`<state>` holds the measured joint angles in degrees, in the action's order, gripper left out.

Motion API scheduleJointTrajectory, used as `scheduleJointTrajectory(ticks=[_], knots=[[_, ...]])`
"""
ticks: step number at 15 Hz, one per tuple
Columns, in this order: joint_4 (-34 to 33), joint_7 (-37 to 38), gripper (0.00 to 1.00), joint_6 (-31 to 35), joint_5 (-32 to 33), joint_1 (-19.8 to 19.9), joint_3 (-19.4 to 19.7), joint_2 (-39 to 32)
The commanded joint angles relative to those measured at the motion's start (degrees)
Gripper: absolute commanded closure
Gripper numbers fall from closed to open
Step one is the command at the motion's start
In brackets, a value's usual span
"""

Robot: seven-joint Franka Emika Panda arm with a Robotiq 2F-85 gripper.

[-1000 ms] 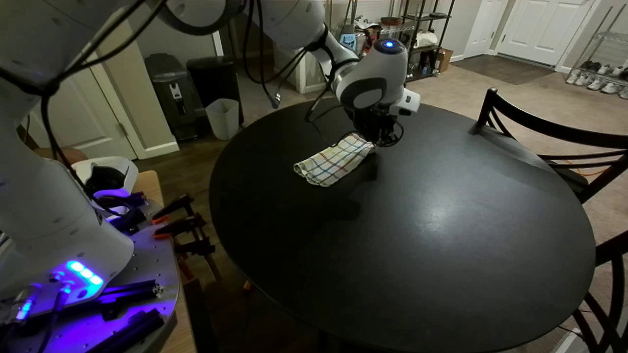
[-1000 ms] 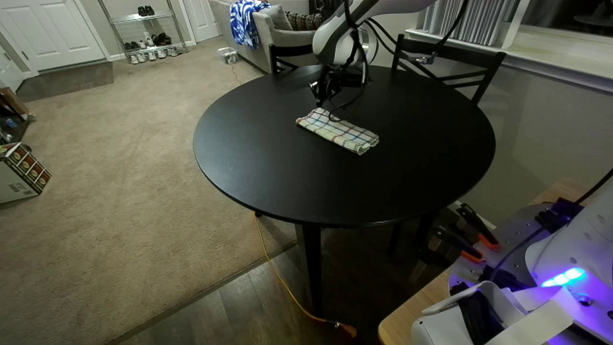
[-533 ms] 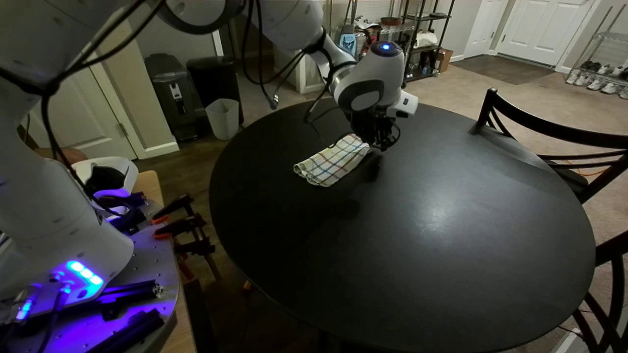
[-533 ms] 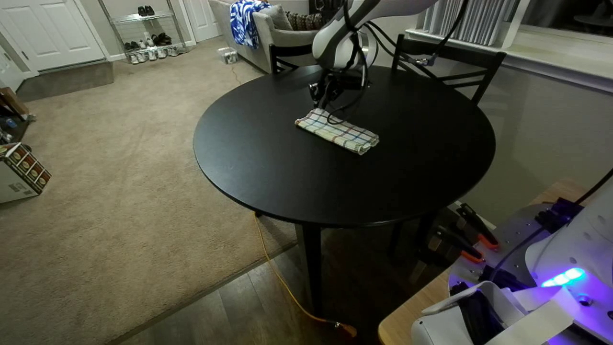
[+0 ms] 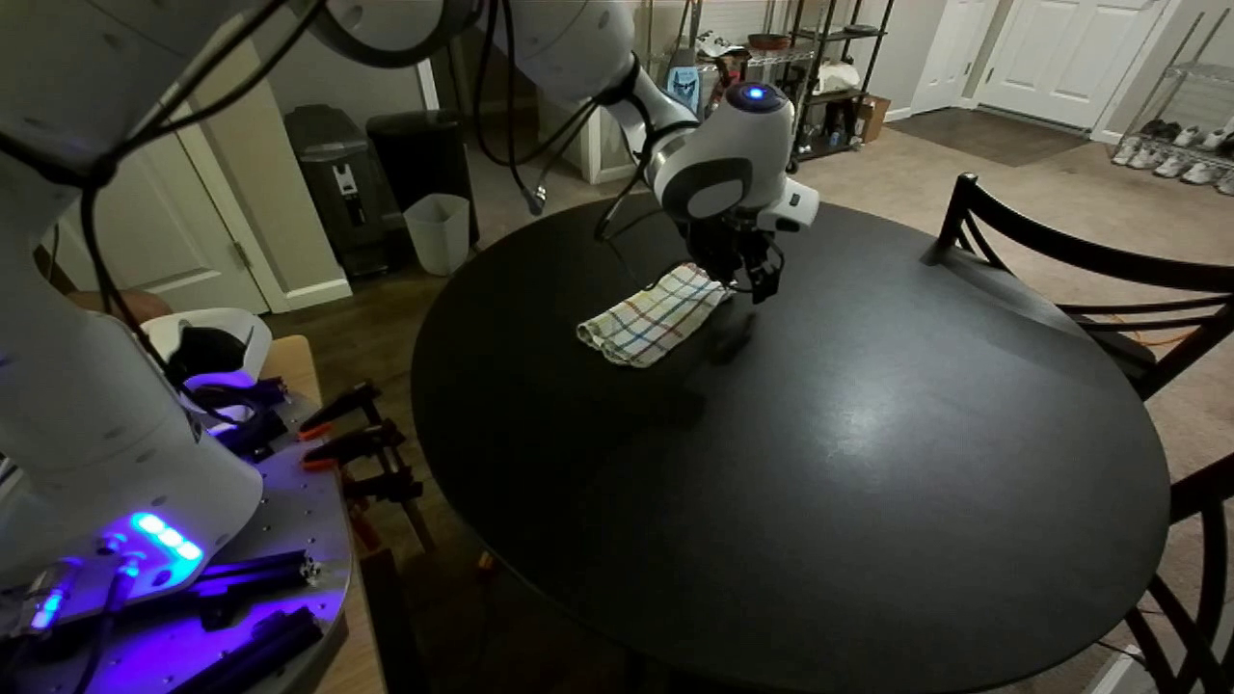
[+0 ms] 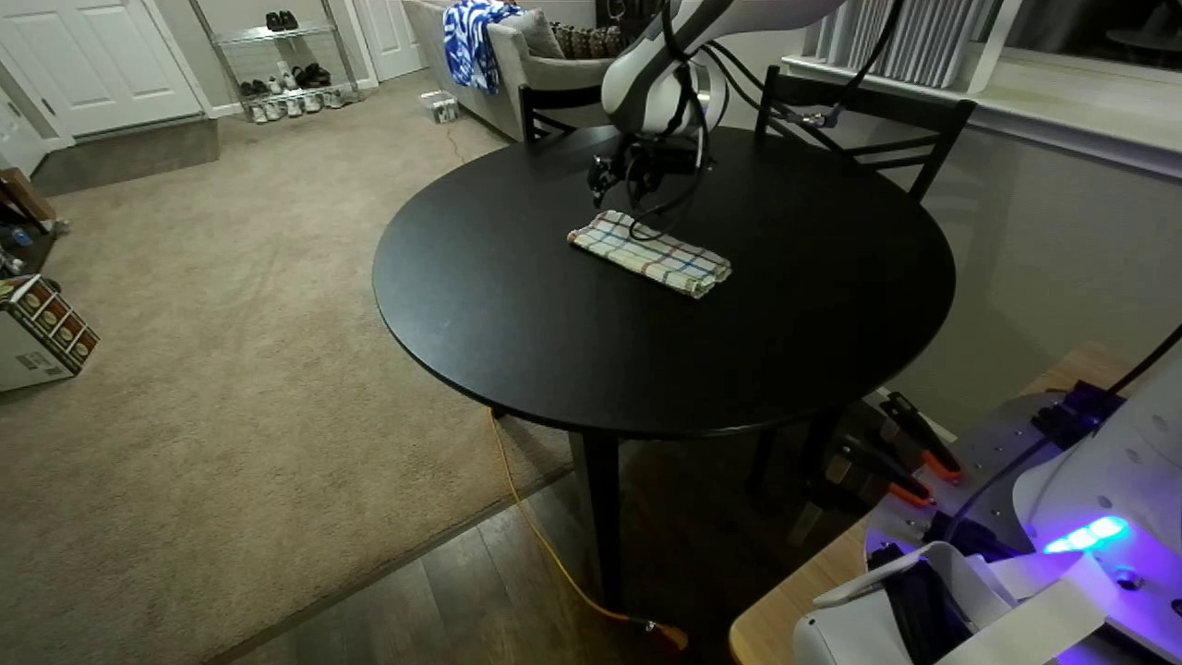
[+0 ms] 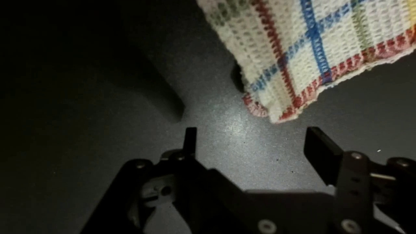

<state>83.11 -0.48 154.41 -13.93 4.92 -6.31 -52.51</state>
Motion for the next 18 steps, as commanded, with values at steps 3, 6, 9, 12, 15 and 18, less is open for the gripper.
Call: scheduleJointTrajectory(ticks=[3, 6, 9, 12, 15, 18], knots=[[4.3, 0.0, 0.0, 1.4, -0.9, 1.2, -1.5, 2.7], [4.5, -0.3, 0.0, -0.5, -0.6, 1.4, -1.5, 2.9], [5.3, -0.4, 0.1, -0.4, -0.6, 1.4, -1.6, 3.2], [5.8, -0.6, 0.36, -0.1, -0.6, 1.4, -1.7, 3.5], [6.2, -0.6, 0.58, 0.2, -0.6, 1.3, -1.7, 3.8], [6.6, -0.5, 0.77, 0.3, -0.6, 1.3, -1.7, 4.2]])
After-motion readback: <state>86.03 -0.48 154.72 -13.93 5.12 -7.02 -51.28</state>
